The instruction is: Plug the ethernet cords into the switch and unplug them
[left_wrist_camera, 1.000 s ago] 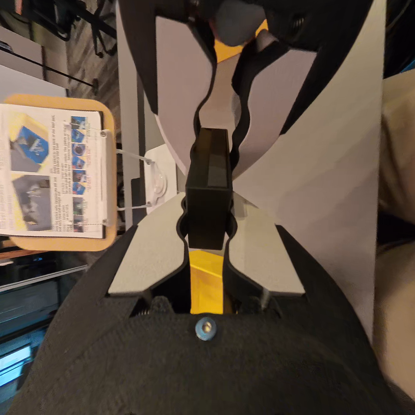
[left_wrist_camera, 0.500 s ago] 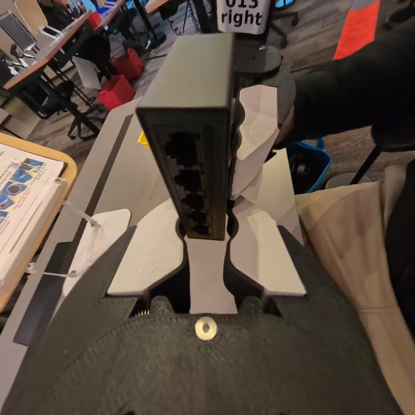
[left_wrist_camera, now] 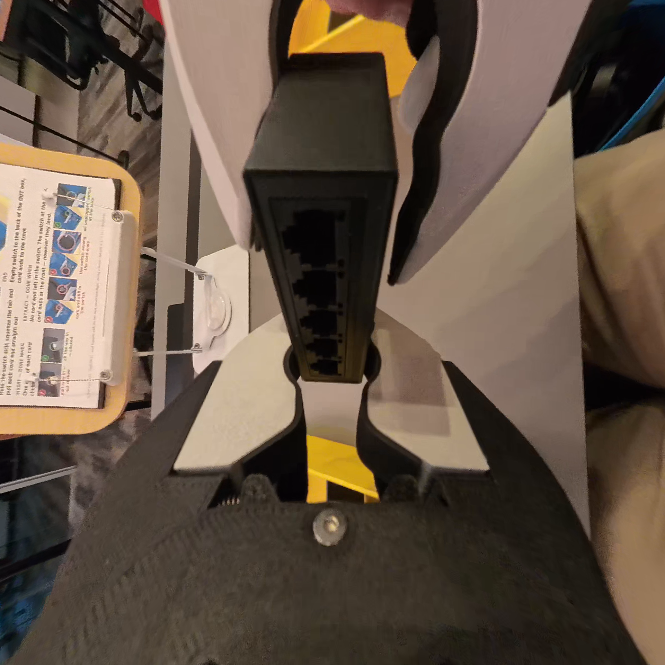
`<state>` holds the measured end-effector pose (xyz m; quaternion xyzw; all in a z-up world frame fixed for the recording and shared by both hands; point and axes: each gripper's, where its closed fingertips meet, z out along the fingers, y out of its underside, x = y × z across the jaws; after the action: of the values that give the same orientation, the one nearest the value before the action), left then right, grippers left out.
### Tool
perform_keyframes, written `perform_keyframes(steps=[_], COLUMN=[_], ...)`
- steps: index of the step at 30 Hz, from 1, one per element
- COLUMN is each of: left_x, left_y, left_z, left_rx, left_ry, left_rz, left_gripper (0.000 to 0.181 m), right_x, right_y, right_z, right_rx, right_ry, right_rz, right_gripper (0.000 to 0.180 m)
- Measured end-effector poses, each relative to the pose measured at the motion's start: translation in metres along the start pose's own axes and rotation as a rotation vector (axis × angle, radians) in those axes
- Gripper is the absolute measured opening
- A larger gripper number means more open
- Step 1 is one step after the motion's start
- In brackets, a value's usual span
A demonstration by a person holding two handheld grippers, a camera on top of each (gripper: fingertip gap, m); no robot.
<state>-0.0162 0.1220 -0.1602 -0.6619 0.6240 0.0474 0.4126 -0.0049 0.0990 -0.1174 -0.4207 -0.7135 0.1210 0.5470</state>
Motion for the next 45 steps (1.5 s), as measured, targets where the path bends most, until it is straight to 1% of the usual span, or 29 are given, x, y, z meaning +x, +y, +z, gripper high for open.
perform_keyframes(steps=[2,4,7,9,14,17,25,28,30,32,34,36,37,38,40,42,45], left_x=[0.000,0.005,0.003,0.002,0.004,0.000,-0.007,-0.017,-0.022,-0.023,-0.022,-0.007,-0.001,0.005,0.025,0.045,0.074], left_y=[0.005,0.006,0.013,0.016,0.019,0.025,0.041,0.058,0.075,0.100,0.125,0.146,0.159,0.173,0.192,0.198,0.194], left_z=[0.002,0.005,0.010,0.012,0.014,0.013,0.002,-0.014,-0.029,-0.045,-0.059,-0.068,-0.070,-0.072,-0.071,-0.063,-0.046], left_rx=[-0.051,-0.059,-0.088,-0.105,-0.080,-0.098,-0.114,-0.150,-0.163,-0.198,-0.221,-0.213,-0.223,-0.251,-0.294,-0.301,-0.318], left_ry=[-0.029,-0.012,-0.029,-0.046,-0.021,-0.040,-0.054,-0.085,-0.079,-0.051,-0.029,0.041,0.051,0.055,0.120,0.186,0.303], left_rz=[0.055,0.058,0.081,0.104,0.064,0.068,0.023,-0.010,-0.076,-0.157,-0.245,-0.340,-0.372,-0.391,-0.424,-0.463,-0.503], left_gripper=[0.030,0.029,0.029,0.029,0.031,0.029,0.040,0.044,0.047,0.041,0.040,0.036,0.035,0.035,0.035,0.036,0.040], right_x=[-0.004,-0.007,-0.012,-0.013,-0.016,-0.014,-0.012,-0.012,-0.013,-0.015,-0.015,-0.015,-0.016,-0.017,-0.019,-0.021,-0.022], right_y=[0.006,0.014,0.018,0.021,0.024,0.029,0.040,0.047,0.052,0.055,0.057,0.057,0.057,0.058,0.059,0.059,0.059], right_z=[0.006,0.009,0.014,0.017,0.020,0.021,0.019,0.018,0.017,0.016,0.016,0.017,0.018,0.019,0.022,0.024,0.027], right_rx=[-0.093,-0.185,-0.247,-0.252,-0.236,-0.249,-0.260,-0.277,-0.285,-0.285,-0.286,-0.284,-0.282,-0.282,-0.288,-0.288,-0.293], right_ry=[0.012,0.009,-0.009,0.002,0.010,0.030,0.043,0.053,0.054,0.049,0.047,0.047,0.043,0.036,0.029,0.021,0.015], right_rz=[-0.057,-0.120,-0.119,-0.131,-0.095,-0.089,-0.047,-0.036,-0.019,-0.006,0.003,0.008,0.009,0.010,0.006,0.006,0.005], right_gripper=[0.040,0.038,0.032,0.031,0.030,0.030,0.030,0.030,0.030,0.030,0.030,0.030,0.030,0.030,0.030,0.030,0.030])
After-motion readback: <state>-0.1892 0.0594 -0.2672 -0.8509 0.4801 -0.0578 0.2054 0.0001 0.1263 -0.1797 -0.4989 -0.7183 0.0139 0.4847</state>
